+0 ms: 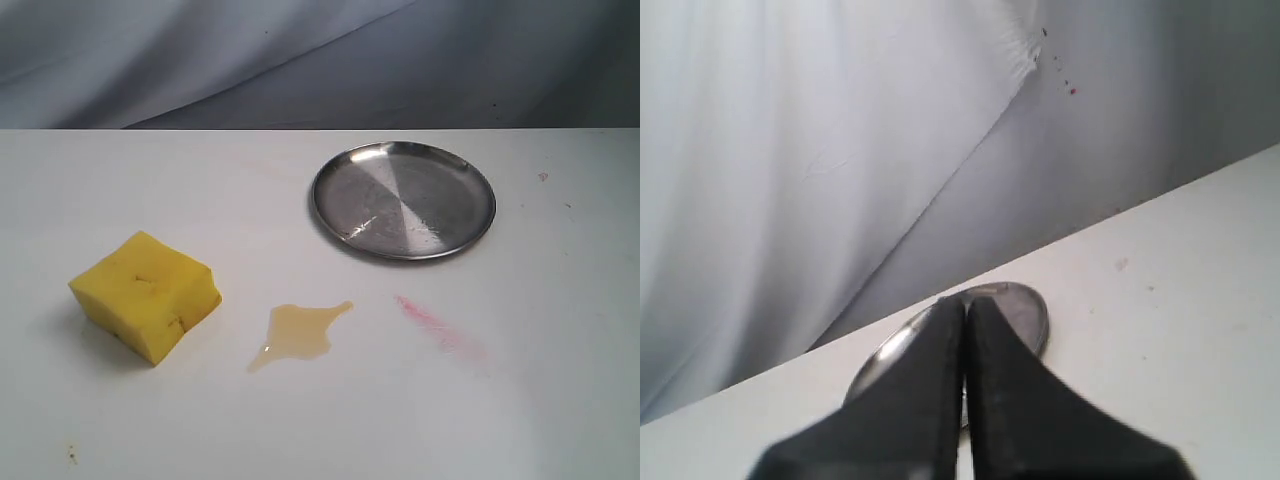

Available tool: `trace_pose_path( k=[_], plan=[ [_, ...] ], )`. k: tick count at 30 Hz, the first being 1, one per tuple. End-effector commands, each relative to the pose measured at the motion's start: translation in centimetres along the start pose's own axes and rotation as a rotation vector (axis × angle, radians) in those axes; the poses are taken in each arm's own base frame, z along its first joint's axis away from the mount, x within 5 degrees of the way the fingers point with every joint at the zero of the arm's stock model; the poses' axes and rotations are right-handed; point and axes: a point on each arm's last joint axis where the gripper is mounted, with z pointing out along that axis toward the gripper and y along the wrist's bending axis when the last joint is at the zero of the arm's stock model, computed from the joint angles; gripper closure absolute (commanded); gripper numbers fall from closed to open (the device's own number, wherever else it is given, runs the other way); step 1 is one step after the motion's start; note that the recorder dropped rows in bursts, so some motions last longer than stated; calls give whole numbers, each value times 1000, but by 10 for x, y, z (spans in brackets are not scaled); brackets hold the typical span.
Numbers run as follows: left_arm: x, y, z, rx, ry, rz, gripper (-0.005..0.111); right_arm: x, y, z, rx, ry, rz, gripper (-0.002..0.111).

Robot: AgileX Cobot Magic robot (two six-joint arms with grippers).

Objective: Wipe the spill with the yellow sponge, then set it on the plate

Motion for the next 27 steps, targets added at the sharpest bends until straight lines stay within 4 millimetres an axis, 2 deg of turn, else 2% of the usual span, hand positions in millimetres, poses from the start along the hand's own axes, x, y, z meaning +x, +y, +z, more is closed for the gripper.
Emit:
trace_pose_path(
  k=[1,4,7,11,15,18,19,20,23,27],
  plan=[
    [-1,0,0,-1,-10,1,107,-6,9,-3,-64,37,47,108],
    [-1,0,0,-1,-10,1,107,-24,24,-8,-152,46,-4,108],
    [-1,0,0,-1,-10,1,107,-39,38,-2,-209,101,-84,108],
    [-1,0,0,-1,-10,1,107,-47,58,24,-253,299,-180,108],
    [-1,0,0,-1,-10,1,107,-43,84,58,-346,512,-302,108],
    [-1,0,0,-1,-10,1,107,-34,109,92,-417,657,-375,108],
    [-1,0,0,-1,-10,1,107,-27,128,115,-450,724,-398,108],
    [-1,0,0,-1,-10,1,107,-21,139,127,-466,759,-407,108],
    [-1,0,0,-1,-10,1,107,5,172,164,-515,849,-469,108],
    [-1,0,0,-1,-10,1,107,41,213,203,-584,935,-535,108]
  ],
)
